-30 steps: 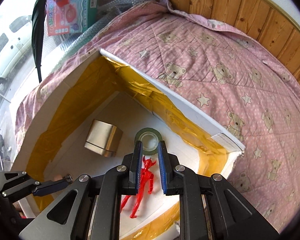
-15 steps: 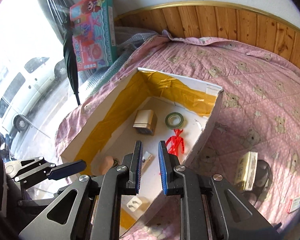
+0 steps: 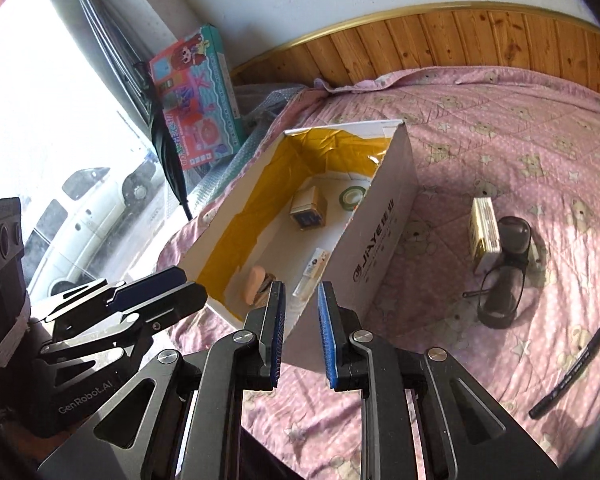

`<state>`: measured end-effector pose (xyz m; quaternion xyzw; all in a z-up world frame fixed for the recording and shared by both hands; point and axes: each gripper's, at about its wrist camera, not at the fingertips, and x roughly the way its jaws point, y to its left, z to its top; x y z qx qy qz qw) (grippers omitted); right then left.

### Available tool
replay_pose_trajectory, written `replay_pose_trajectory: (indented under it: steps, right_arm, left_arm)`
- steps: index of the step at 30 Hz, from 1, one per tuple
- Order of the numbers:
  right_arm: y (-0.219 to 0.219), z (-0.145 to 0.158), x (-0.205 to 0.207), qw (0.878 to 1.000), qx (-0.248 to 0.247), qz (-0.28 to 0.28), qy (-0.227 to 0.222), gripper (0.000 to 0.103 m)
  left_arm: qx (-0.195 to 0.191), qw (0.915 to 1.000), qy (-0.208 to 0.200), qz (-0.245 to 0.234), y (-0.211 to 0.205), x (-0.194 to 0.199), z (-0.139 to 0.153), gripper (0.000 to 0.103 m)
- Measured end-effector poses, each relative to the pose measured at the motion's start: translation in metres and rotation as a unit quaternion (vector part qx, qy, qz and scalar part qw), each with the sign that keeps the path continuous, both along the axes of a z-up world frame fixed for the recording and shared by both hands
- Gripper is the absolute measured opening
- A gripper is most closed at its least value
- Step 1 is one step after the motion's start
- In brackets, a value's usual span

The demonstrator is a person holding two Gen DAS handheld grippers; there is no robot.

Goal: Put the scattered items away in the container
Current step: 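Withdraw both open tools from the box toward the marker and glasses, then move the right tool over the black marker onto the black glasses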

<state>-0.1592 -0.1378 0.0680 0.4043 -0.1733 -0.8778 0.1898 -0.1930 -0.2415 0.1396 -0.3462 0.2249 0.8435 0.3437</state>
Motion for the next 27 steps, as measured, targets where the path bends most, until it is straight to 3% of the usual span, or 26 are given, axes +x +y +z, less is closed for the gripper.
replay_pose_trajectory:
  steps: [9, 19, 23, 27]
  right_arm:
    - [0.030, -0.040, 0.057, 0.999, -0.005, -0.047, -0.026, 0.019]
    - [0.075, -0.082, 0.079, 0.992, -0.017, -0.105, -0.062, 0.019]
    - [0.110, -0.098, 0.082, 0.984, -0.019, -0.161, -0.078, 0.019]
    - [0.153, -0.113, 0.084, 0.970, -0.020, -0.219, -0.102, 0.020]
  left_arm:
    - [-0.001, 0.9993, -0.008, -0.036, 0.009, 0.039, -0.029, 0.028]
    - [0.005, 0.9971, -0.047, -0.059, 0.043, 0.061, -0.057, 0.028]
    - [0.009, 0.9954, -0.075, -0.059, 0.055, 0.065, -0.071, 0.028]
    - [-0.013, 0.9922, -0.092, -0.083, 0.069, 0.074, -0.091, 0.028]
